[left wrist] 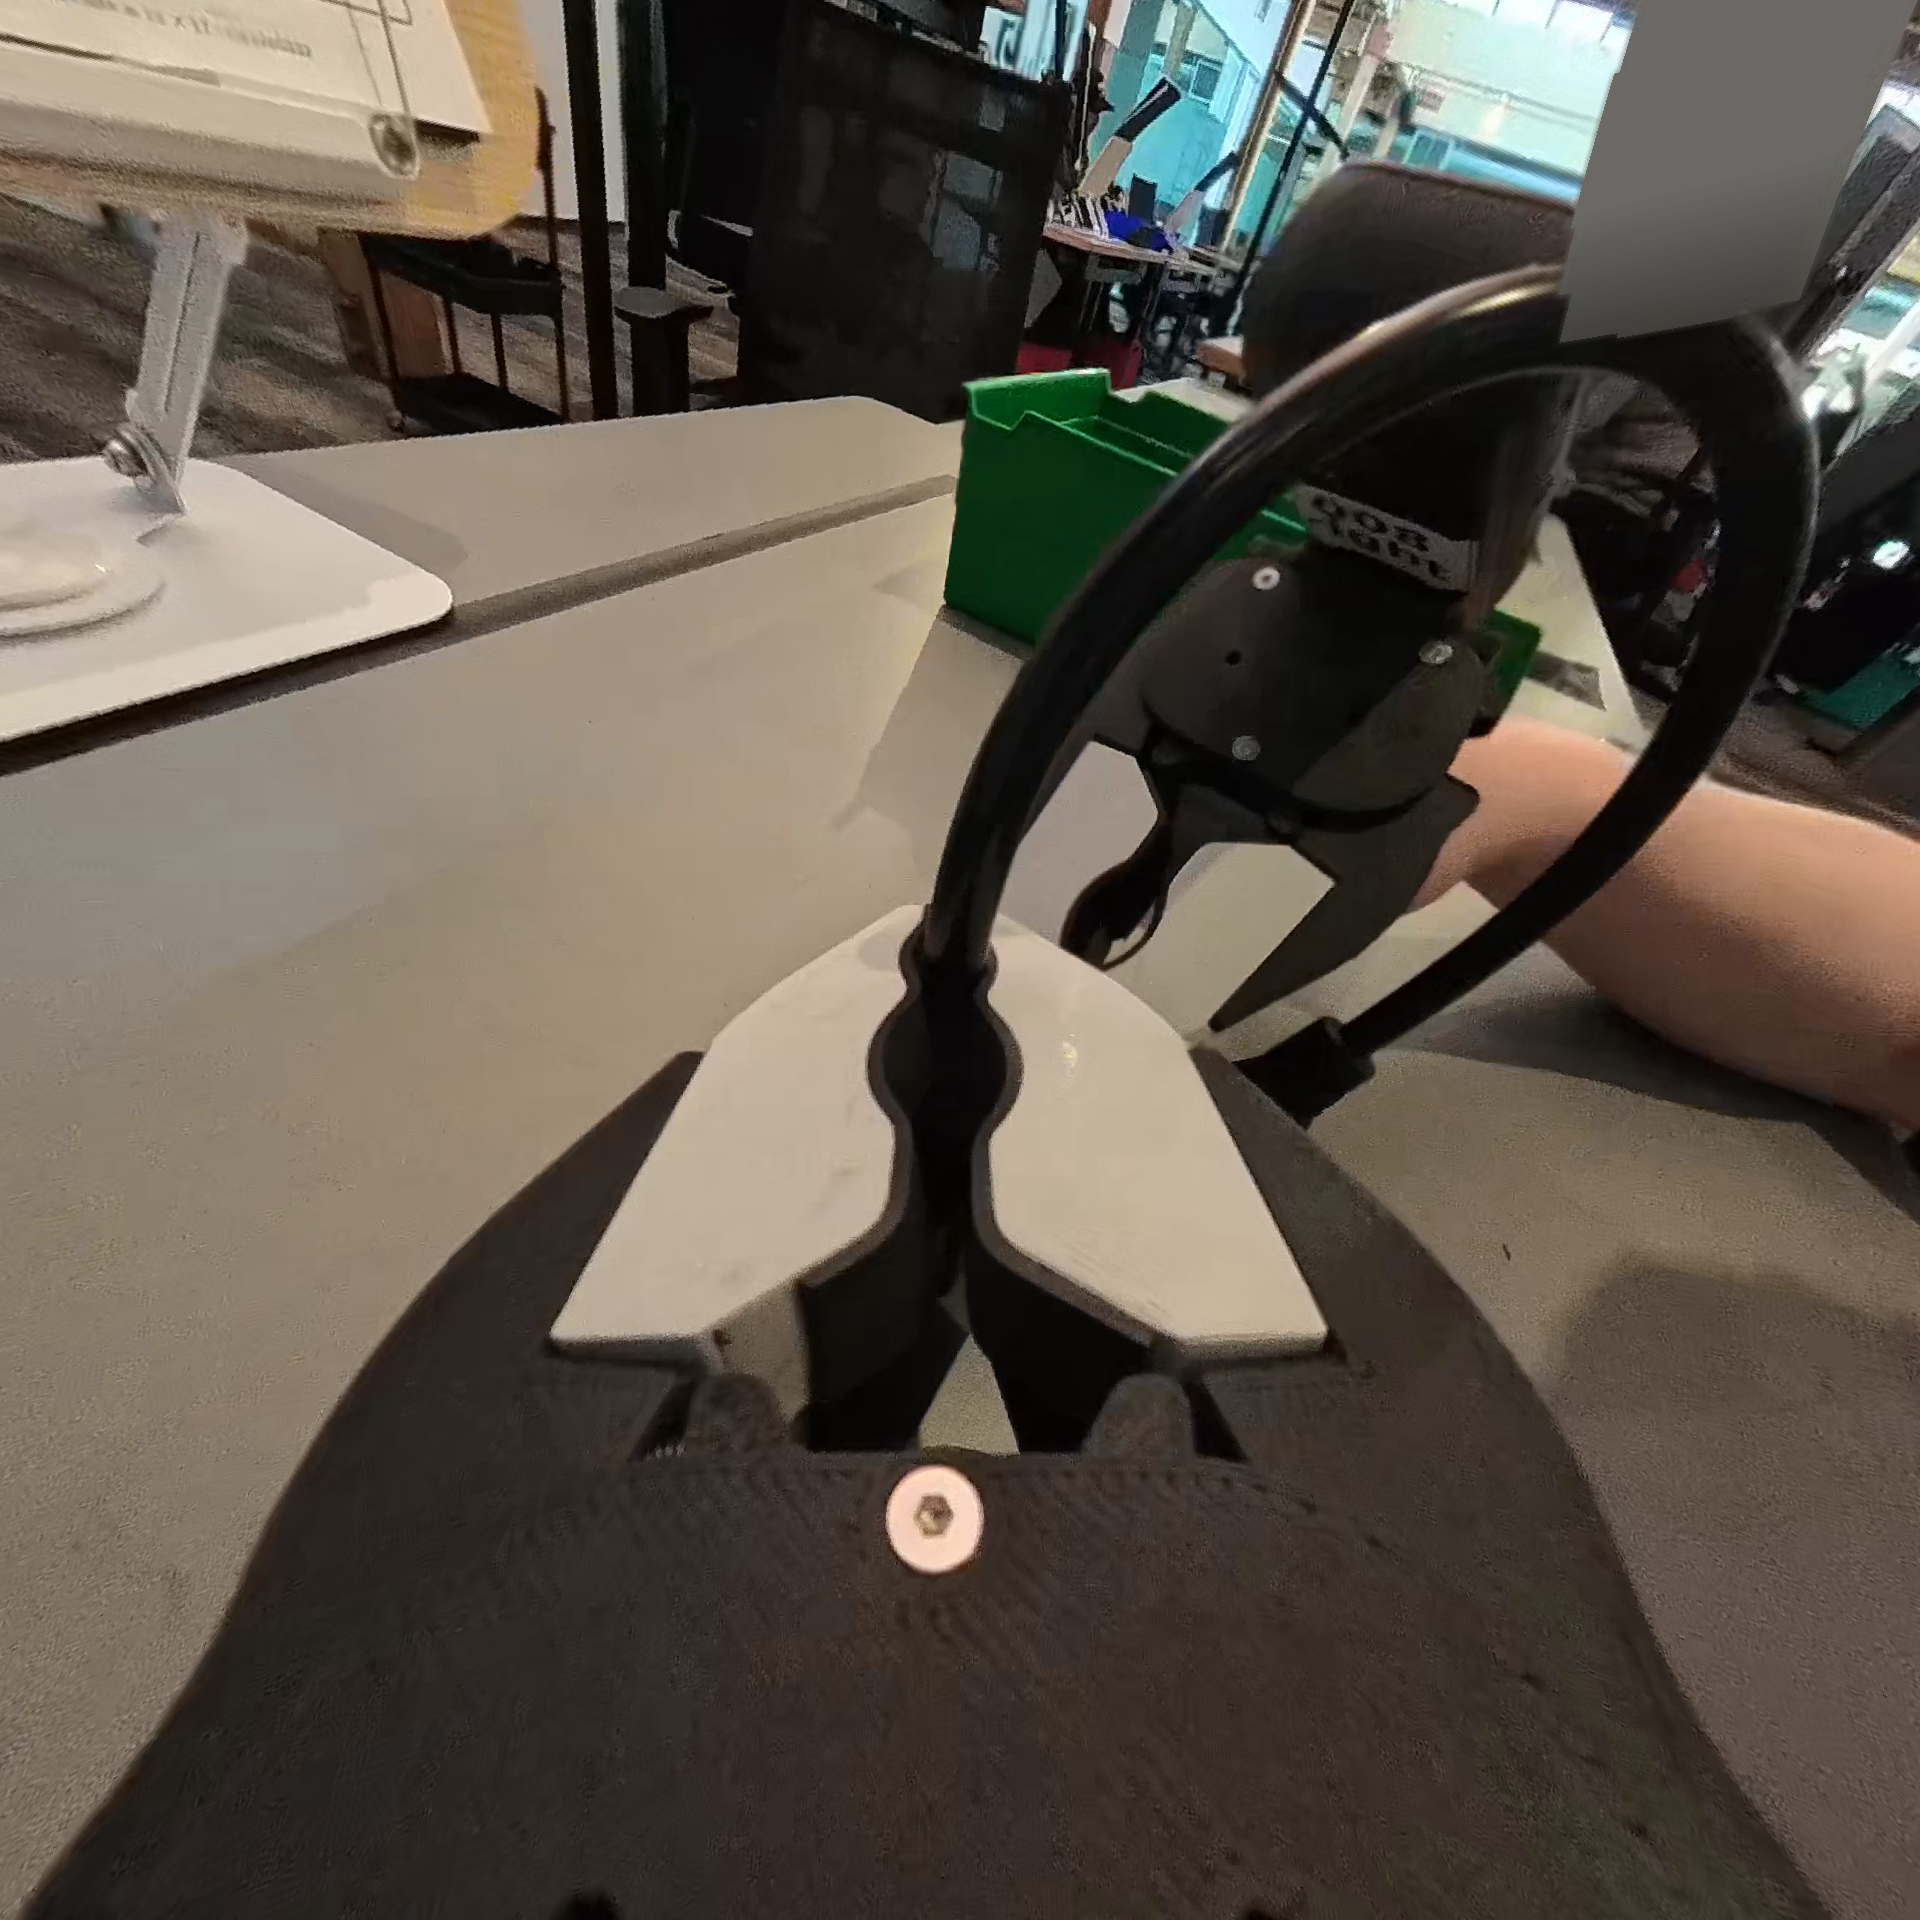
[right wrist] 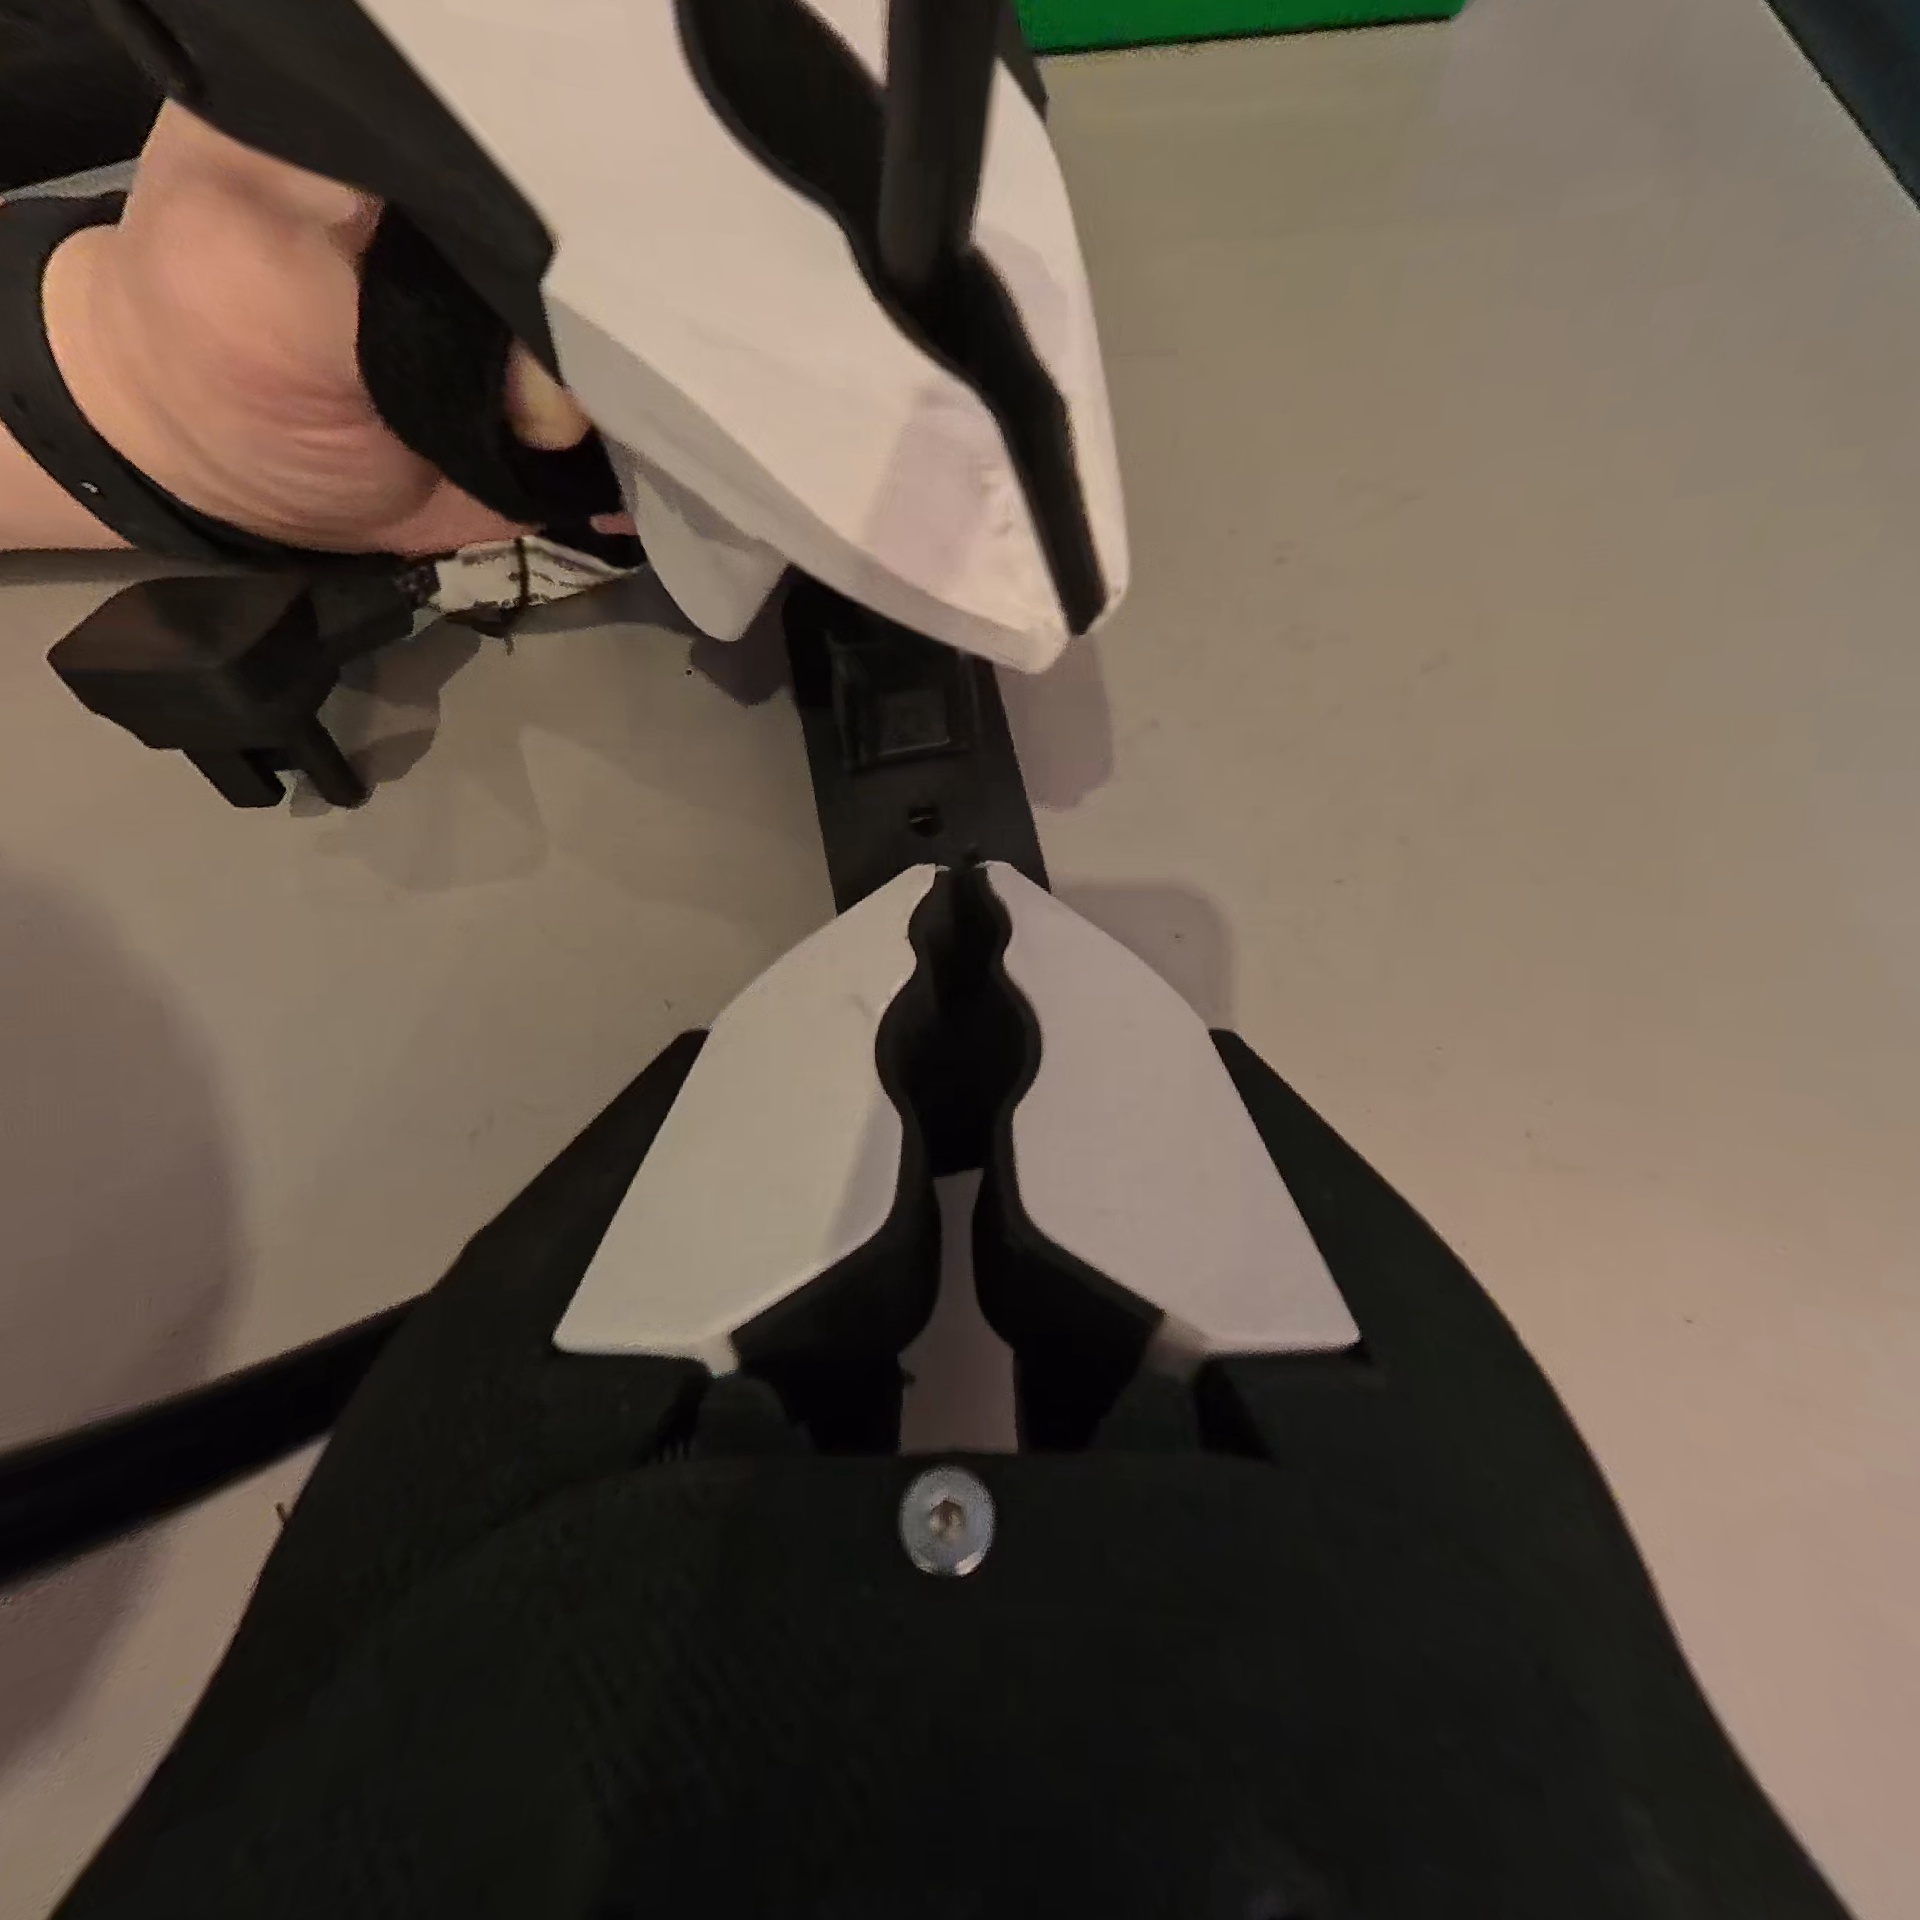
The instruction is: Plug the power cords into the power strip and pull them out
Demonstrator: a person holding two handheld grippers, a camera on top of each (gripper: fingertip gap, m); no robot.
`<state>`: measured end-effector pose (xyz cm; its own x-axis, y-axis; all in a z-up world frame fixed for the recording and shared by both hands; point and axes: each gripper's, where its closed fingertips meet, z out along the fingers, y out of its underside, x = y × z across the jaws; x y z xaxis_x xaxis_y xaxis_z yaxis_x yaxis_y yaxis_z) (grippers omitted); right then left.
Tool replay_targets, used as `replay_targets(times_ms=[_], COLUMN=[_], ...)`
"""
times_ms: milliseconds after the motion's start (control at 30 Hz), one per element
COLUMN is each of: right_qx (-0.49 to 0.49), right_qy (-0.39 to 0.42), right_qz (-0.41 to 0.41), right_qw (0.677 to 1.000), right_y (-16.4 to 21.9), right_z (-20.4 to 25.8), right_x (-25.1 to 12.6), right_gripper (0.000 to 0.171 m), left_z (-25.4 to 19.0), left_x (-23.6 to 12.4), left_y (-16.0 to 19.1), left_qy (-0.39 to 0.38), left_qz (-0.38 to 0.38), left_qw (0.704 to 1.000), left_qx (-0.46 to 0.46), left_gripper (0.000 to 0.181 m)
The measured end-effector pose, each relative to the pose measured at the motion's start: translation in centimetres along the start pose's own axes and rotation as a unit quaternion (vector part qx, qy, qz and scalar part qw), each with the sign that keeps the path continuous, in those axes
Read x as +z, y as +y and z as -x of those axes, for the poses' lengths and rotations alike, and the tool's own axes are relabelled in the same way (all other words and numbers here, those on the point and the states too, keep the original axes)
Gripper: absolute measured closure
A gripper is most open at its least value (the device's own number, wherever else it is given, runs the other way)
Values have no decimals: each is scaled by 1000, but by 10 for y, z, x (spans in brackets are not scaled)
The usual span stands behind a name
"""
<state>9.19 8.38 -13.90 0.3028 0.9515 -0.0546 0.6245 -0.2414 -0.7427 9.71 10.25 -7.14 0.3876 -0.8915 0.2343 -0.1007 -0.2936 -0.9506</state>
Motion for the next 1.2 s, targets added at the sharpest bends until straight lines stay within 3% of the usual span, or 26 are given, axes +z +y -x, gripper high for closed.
replay_targets(times_ms=[133,233,333,433,567,700,833,1000,1133,1200], right_qx=[4,6,2,5,7,10,22,25,25,20], right_qy=[-4,-9,1,-4,-14,-12,-14,-13,-14,-8], right_qz=[-5,-9,-3,-5,-3,-5,-11,-18,-21,-14], right_qw=[1000,1000,1000,1000,1000,1000,1000,999,999,1000], right_y=[0,-2,-3,-4,0,-2,-3,-5,-6,-4], right_z=[0,1,0,1,0,-1,-2,-3,-3,-4], right_x=[-1,-1,0,0,0,1,1,0,0,1], right_gripper=[160,161,161,161,160,159,160,161,161,161], left_z=[-3,-9,-7,-7,3,7,9,1,0,7], left_x=[1,8,10,11,-3,-4,0,11,13,9], left_y=[1,2,0,-1,0,-4,-9,-9,-9,-8], left_qy=[-30,-69,-42,-56,-6,-1,-8,-47,-43,-38], left_qz=[9,39,33,42,9,-14,-28,16,28,20], left_qw=[998,985,992,988,1000,999,999,994,993,997], left_qx=[56,154,114,139,-1,-29,-24,95,107,65], left_gripper=[181,181,181,181,181,181,181,181,181,181])
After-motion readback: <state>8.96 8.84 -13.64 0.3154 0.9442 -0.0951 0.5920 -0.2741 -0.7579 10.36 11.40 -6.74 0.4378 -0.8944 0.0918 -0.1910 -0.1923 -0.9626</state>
